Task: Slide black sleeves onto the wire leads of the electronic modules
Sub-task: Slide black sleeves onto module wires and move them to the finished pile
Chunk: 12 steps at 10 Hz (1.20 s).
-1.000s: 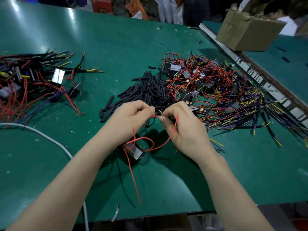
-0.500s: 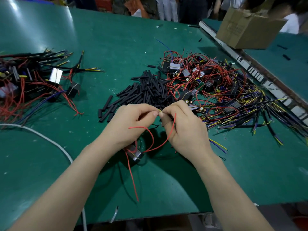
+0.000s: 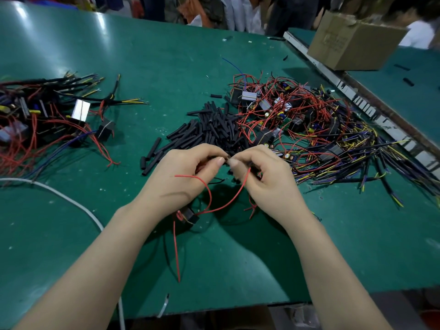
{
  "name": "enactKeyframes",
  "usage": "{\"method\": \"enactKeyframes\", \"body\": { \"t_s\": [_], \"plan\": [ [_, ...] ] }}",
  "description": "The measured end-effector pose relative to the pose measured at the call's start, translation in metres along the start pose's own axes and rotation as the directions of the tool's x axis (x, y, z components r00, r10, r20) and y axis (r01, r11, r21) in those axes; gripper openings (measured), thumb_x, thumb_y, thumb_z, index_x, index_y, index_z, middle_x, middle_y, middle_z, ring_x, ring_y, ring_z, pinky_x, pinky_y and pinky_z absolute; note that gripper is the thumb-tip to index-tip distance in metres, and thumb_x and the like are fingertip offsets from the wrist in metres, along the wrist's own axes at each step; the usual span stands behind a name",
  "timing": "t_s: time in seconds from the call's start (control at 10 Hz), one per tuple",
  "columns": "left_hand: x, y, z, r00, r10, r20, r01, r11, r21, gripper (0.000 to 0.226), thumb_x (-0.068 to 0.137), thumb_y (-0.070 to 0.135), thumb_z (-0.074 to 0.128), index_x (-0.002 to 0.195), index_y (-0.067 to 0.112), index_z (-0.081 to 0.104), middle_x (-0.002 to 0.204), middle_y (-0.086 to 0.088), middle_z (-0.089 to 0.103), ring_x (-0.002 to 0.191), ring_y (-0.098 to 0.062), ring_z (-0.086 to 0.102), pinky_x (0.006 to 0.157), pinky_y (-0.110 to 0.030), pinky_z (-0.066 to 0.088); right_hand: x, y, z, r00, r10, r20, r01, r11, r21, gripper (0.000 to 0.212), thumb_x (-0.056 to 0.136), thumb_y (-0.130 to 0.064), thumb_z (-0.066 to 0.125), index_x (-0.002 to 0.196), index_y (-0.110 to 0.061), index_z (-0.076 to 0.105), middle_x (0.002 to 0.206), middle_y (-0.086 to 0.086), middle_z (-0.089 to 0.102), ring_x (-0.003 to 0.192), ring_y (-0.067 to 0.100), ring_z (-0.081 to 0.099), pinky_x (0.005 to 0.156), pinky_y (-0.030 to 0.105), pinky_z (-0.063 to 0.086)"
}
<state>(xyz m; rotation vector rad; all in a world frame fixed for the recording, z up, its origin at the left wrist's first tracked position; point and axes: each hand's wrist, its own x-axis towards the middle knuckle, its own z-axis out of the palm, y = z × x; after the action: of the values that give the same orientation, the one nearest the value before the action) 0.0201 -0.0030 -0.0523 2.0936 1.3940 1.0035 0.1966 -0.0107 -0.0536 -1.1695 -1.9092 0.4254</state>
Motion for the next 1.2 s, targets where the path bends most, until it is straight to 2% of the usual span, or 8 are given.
{"method": "enactKeyframes", "body": {
  "t_s": [0.1, 0.2, 0.3, 0.5, 0.7, 0.9, 1.0, 1.2],
  "plan": [
    [-0.001, -0.006, 0.001, 1.0, 0.025, -0.01, -0.025, 1.0, -0.016, 0.037, 0.088, 0.055, 0.042, 0.097, 0.029, 0.067, 0.066, 0.029, 0.057, 0.06, 0.008, 0.052, 0.059, -0.013, 0.041, -0.002, 0.002, 0.0, 1.0, -0.002, 0.017, 0.003, 0.996, -0.084, 0.006, 0.087, -0.019, 0.069, 0.093, -0.018, 0.068, 0.091, -0.01, 0.056, 0.082, 0.009, 0.056, 0.073, 0.036, 0.049],
    [0.002, -0.013, 0.001, 0.999, 0.021, 0.03, -0.02, 0.999, -0.03, 0.042, 0.085, 0.062, 0.039, 0.098, 0.031, 0.064, 0.069, 0.026, 0.06, 0.058, 0.006, 0.054, 0.058, -0.018, 0.047, -0.003, 0.001, 0.001, 0.999, -0.043, -0.025, 0.04, 0.992, -0.116, 0.01, 0.089, -0.026, 0.065, 0.093, -0.018, 0.068, 0.091, -0.012, 0.055, 0.082, 0.012, 0.057, 0.069, 0.043, 0.05],
    [0.002, -0.018, 0.001, 0.998, 0.039, 0.039, -0.036, 0.997, -0.064, 0.039, 0.086, 0.059, 0.042, 0.099, 0.031, 0.065, 0.072, 0.031, 0.059, 0.063, 0.009, 0.054, 0.06, -0.007, 0.041, -0.004, 0.0, 0.001, 0.996, -0.084, -0.035, 0.079, 0.989, -0.126, 0.018, 0.091, -0.031, 0.06, 0.095, -0.017, 0.069, 0.093, -0.009, 0.057, 0.082, 0.014, 0.058, 0.066, 0.044, 0.05],
    [-0.001, -0.018, 0.002, 0.996, 0.085, 0.021, -0.081, 0.985, -0.152, 0.03, 0.088, 0.05, 0.046, 0.099, 0.031, 0.066, 0.075, 0.036, 0.059, 0.067, 0.016, 0.054, 0.063, 0.0, 0.037, -0.004, 0.0, 0.003, 0.997, -0.063, -0.05, 0.055, 0.988, -0.145, 0.018, 0.091, -0.031, 0.06, 0.095, -0.016, 0.069, 0.094, -0.006, 0.059, 0.08, 0.017, 0.059, 0.067, 0.044, 0.05],
    [-0.001, -0.015, 0.002, 0.993, 0.112, 0.03, -0.106, 0.985, -0.138, 0.017, 0.091, 0.045, 0.047, 0.101, 0.04, 0.06, 0.077, 0.031, 0.06, 0.066, 0.01, 0.055, 0.06, -0.004, 0.039, -0.001, 0.0, 0.003, 0.999, 0.043, -0.033, -0.044, 0.998, -0.033, 0.013, 0.09, -0.023, 0.066, 0.096, -0.013, 0.071, 0.092, 0.0, 0.063, 0.085, 0.013, 0.057, 0.077, 0.03, 0.045],
    [-0.002, -0.012, 0.001, 0.997, 0.08, 0.01, -0.078, 0.989, -0.129, 0.011, 0.092, 0.031, 0.054, 0.098, 0.037, 0.061, 0.077, 0.008, 0.062, 0.063, -0.014, 0.056, 0.066, -0.032, 0.048, 0.0, -0.005, 0.0, 0.998, 0.04, -0.046, -0.036, 0.995, 0.088, 0.013, 0.086, -0.013, 0.07, 0.099, -0.011, 0.072, 0.094, -0.001, 0.063, 0.088, 0.01, 0.06, 0.081, 0.026, 0.048],
    [-0.002, -0.009, -0.002, 0.998, 0.045, 0.038, -0.039, 0.988, -0.148, 0.011, 0.093, 0.031, 0.055, 0.09, 0.04, 0.062, 0.072, -0.002, 0.061, 0.062, -0.02, 0.054, 0.064, -0.037, 0.046, 0.0, -0.007, 0.0, 0.997, 0.009, -0.08, 0.0, 0.994, 0.111, 0.012, 0.083, -0.008, 0.072, 0.095, -0.01, 0.072, 0.092, 0.002, 0.062, 0.087, 0.01, 0.06, 0.078, 0.022, 0.046],
    [-0.003, -0.006, -0.009, 0.987, -0.002, 0.163, 0.036, 0.977, -0.209, 0.014, 0.095, 0.033, 0.052, 0.091, 0.034, 0.066, 0.062, -0.001, 0.05, 0.056, -0.008, 0.04, 0.057, -0.032, 0.037, -0.001, -0.006, 0.001, 0.995, -0.066, -0.07, 0.072, 0.993, 0.089, 0.013, 0.085, 0.002, 0.068, 0.092, -0.008, 0.072, 0.092, 0.005, 0.056, 0.087, 0.008, 0.055, 0.078, 0.016, 0.041]
  ]
}}
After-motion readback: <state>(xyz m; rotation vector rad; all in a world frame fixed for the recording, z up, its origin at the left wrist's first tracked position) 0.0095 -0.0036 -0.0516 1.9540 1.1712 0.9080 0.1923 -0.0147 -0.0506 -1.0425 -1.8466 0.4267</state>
